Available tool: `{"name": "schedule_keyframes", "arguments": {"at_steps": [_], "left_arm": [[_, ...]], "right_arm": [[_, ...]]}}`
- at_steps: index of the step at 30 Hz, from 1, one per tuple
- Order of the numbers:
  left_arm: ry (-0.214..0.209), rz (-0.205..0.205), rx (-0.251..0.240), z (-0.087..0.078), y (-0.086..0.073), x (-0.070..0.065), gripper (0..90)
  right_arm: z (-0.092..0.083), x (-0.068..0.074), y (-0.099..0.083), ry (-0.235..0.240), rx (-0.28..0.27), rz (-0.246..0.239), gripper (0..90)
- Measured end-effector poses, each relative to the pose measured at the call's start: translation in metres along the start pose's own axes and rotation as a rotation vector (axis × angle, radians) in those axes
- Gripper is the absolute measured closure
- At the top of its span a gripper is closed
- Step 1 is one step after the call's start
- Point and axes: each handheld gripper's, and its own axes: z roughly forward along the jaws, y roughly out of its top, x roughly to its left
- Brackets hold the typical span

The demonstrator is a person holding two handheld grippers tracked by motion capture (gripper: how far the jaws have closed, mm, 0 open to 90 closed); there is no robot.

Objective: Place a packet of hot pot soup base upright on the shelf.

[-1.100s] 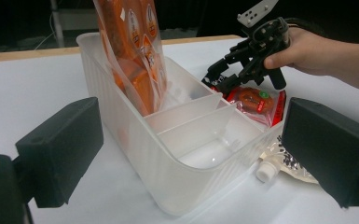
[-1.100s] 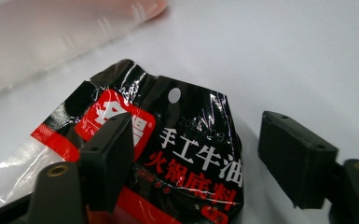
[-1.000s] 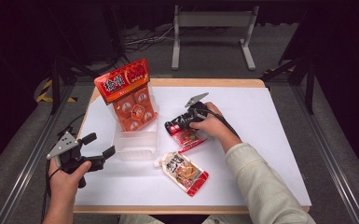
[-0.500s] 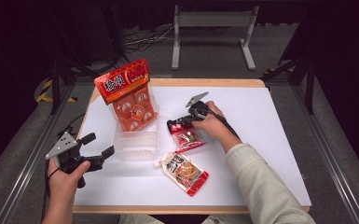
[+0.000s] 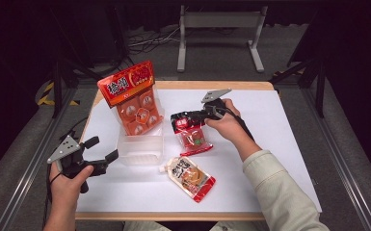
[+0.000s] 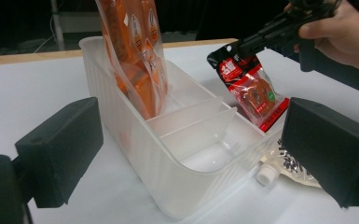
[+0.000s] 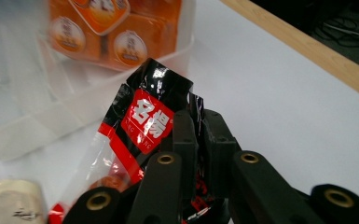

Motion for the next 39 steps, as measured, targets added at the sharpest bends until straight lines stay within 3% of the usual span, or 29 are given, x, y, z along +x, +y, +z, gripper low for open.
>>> {"name": "schedule_keyframes", "arguments": {"at_steps": [17, 26, 31, 35, 39], "left_arm": [[-0.002, 0.0, -0.003, 0.001, 0.001, -0.001, 6.2], [-0.004, 0.003, -0.006, 0.001, 0.001, 0.0, 6.1], [-0.007, -0.005, -0.016, 0.0, 0.001, 0.001, 5.8], [-0.037, -0.001, -0.021, -0.002, 0.0, 0.003, 2.0], [-0.024, -0.001, -0.029, -0.004, 0.0, 0.004, 2.0]], "right_arm": [[-0.044, 0.029, 0.016, 0.065, -0.128, -0.064, 88.8], [-0.053, 0.029, 0.02, 0.076, -0.204, -0.07, 89.0], [-0.058, 0.03, 0.023, 0.107, -0.281, -0.076, 88.9], [-0.06, 0.03, 0.026, 0.114, -0.318, -0.084, 89.0], [-0.061, 0.03, 0.03, 0.128, -0.349, -0.09, 88.9]]}}
